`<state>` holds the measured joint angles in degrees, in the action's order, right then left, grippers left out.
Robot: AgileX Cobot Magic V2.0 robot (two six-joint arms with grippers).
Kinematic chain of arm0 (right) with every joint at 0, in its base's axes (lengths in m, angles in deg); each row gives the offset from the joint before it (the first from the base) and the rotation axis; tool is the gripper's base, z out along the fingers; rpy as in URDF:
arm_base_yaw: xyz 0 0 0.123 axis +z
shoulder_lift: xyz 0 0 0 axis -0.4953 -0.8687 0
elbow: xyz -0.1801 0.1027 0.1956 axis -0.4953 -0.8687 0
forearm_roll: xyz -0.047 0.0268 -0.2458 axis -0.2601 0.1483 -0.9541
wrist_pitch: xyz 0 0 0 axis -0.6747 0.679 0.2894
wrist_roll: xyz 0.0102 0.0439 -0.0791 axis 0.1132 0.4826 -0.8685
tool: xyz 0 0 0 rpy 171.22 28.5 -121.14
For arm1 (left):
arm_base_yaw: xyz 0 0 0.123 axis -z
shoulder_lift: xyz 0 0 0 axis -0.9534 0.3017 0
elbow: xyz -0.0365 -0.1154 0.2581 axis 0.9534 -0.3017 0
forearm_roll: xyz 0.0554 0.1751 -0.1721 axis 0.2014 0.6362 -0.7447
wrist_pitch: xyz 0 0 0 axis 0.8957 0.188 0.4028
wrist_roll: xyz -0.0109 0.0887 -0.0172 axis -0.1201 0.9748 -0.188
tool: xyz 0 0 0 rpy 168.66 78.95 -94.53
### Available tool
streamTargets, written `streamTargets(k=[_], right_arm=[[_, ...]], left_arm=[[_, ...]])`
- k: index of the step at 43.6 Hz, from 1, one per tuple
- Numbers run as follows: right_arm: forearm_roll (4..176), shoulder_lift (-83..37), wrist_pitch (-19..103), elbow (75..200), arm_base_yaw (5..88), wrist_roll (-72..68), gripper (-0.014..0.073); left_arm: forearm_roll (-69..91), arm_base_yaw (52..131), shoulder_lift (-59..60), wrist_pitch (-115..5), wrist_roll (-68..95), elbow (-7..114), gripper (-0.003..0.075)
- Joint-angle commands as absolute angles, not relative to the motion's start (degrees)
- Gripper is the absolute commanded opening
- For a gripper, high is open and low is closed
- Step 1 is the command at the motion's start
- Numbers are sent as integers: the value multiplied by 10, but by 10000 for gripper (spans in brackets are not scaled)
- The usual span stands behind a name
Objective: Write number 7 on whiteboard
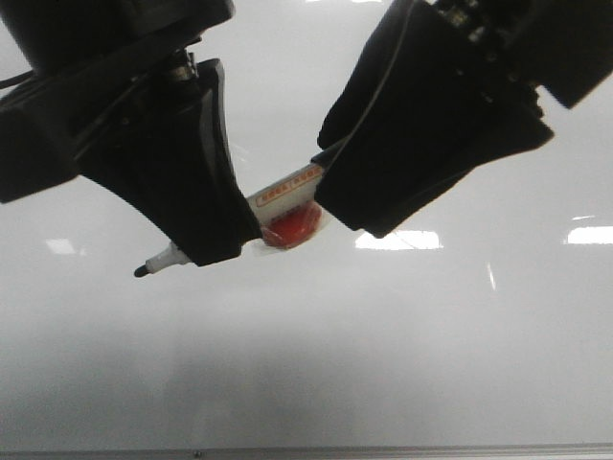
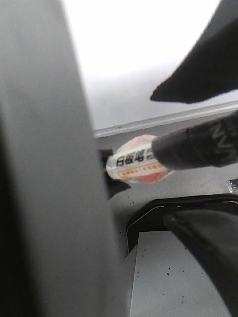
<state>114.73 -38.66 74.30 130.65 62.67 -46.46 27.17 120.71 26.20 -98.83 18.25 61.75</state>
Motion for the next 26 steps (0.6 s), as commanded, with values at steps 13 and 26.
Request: streamTargets(k=[13, 26], right_arm=[[1172, -376, 730, 1327, 627, -471, -11], [1172, -373, 725, 1326, 625, -460, -118]], left_arm=[[261, 1212, 245, -963, 184, 636, -1], [275, 1209, 234, -967, 150, 645, 394]])
